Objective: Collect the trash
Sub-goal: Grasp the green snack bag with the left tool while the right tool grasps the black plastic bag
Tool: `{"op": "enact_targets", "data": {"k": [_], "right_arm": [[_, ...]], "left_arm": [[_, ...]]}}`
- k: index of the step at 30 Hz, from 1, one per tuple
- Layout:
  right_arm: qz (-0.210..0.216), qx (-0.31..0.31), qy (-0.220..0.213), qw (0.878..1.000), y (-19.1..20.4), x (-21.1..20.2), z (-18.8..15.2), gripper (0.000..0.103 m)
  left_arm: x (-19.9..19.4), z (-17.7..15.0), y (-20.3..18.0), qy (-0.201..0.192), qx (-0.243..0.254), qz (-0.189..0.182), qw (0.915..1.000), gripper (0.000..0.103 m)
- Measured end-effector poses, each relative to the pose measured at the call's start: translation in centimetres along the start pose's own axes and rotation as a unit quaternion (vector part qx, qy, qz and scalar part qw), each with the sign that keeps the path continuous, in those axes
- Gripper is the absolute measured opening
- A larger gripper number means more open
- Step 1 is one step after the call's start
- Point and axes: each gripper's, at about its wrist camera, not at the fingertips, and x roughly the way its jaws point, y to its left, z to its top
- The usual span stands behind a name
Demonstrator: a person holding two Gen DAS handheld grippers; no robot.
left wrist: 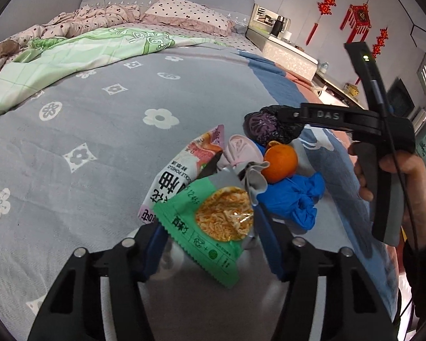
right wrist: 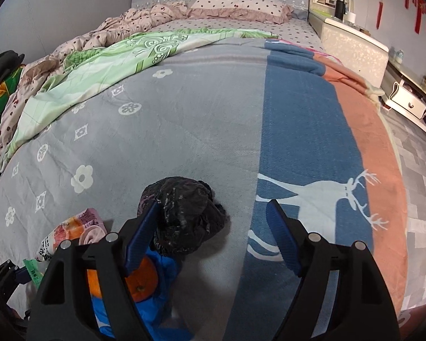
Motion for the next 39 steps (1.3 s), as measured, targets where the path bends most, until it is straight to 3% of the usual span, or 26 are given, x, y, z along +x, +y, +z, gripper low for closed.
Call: {"op": "enact_targets", "data": {"k": [1,3,7,9,15,26,39], "right_arm": [[0.001,-0.002,0.001,1.0,0.3,0.4,0.1,0.073],[0.005,-0.004,0.004,1.0,0.6,0.9,0.3,0.073],[0.022,-0.017,0.013,1.0,2.2,1.9,0.5,0.065],[0.031,-0.031,0.017,0.999,3.2,2.1,0.5,0.048],[0.025,-0.055,0.002,0.998,5.5,1.1,0.5,0.029],[0.071,-0.066,0.002,0.995,6.5,-4.6,-3.9,0.028],[0.108,-0.063,-0.002,0.992,5.8,-14.2,-12.2,0.028]], "left_arm": [[0.0,0.0,0.0,-0.001,0.001,-0.002,1.0,0.052],[0.1,0.0,0.1,0.002,-0.003,-0.003,1.0,0.024],[0.1,-0.3,0.5,0.006,-0.012,-0.013,0.9998,0.02],[-0.1,-0.3,0.5,0.002,-0.009,-0.013,0.9999,0.018],[-1.2,-0.6,0.4,-0.005,-0.006,-0.018,0.9998,0.012],[-4.8,-1.3,2.9,-0.021,-0.028,0.013,0.9993,0.009],[-10.6,-2.2,4.4,-0.052,-0.038,0.062,0.996,0.009]]}}
